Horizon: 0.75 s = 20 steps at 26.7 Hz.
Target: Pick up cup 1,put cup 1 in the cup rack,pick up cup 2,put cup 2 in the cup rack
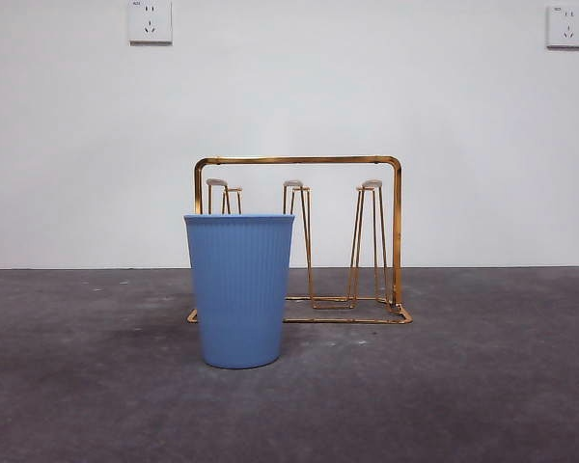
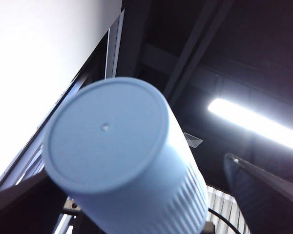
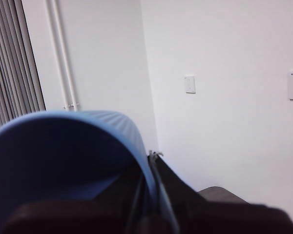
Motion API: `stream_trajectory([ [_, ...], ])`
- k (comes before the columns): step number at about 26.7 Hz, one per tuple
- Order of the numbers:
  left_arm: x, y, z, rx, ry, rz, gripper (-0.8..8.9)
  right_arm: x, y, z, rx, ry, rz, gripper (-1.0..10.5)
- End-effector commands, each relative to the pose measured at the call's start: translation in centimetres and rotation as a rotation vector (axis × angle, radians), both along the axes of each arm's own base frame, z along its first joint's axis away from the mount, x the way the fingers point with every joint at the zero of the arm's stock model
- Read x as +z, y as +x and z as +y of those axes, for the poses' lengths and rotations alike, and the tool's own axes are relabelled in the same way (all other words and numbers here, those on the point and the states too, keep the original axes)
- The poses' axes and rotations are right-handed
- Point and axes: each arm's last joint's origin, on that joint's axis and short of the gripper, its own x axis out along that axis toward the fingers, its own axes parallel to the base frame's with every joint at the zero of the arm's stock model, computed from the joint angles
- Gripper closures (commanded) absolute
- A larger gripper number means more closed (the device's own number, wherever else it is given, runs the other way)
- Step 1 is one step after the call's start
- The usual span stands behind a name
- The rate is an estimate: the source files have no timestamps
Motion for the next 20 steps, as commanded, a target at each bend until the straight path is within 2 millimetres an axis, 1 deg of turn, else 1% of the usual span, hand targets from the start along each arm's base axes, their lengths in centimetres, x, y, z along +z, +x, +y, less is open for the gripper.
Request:
stream_trajectory([
  [1,0.10,-0.04,0.00,0.016,-0.011,-0.016,2.16,-0.10,0.13,0.27,-0.002,-0.004,-0.009,9.6],
  [4,0.11,0.01,0.03,0.026,-0.022,-0.004,2.31,-0.10,0.13,0.27,-0.002,-0.004,-0.009,9.6],
  [5,0.11,0.01,0.03,0.026,-0.022,-0.004,2.56,-0.10,0.13,0.27,-0.002,-0.004,-0.009,9.6],
  [7,0.11,0.01,0.03,0.026,-0.022,-0.004,3.76,-0.11,0.13,0.27,-0.002,-0.004,-0.008,9.6],
  [9,0.11,0.01,0.03,0.025,-0.023,-0.004,5.22,-0.12,0.14,0.28,-0.002,-0.005,-0.006,9.6],
  [11,0.11,0.01,0.02,0.025,-0.022,-0.003,6.34,-0.13,0.14,0.28,-0.002,-0.005,-0.005,9.6],
  [12,0.11,0.01,0.02,0.024,-0.022,-0.003,6.82,-0.13,0.14,0.28,-0.002,-0.005,-0.005,9.6],
  [16,0.10,0.01,0.02,0.022,-0.022,-0.001,8.10,-0.17,0.14,0.28,-0.002,-0.008,-0.002,9.6],
  [17,0.10,0.01,0.02,0.022,-0.022,-0.001,8.25,-0.21,0.15,0.29,-0.001,-0.011,0.002,9.6],
  [20,0.10,0.02,0.02,0.022,-0.022,-0.001,8.22,-0.46,0.20,0.31,-0.002,-0.026,0.025,9.5],
])
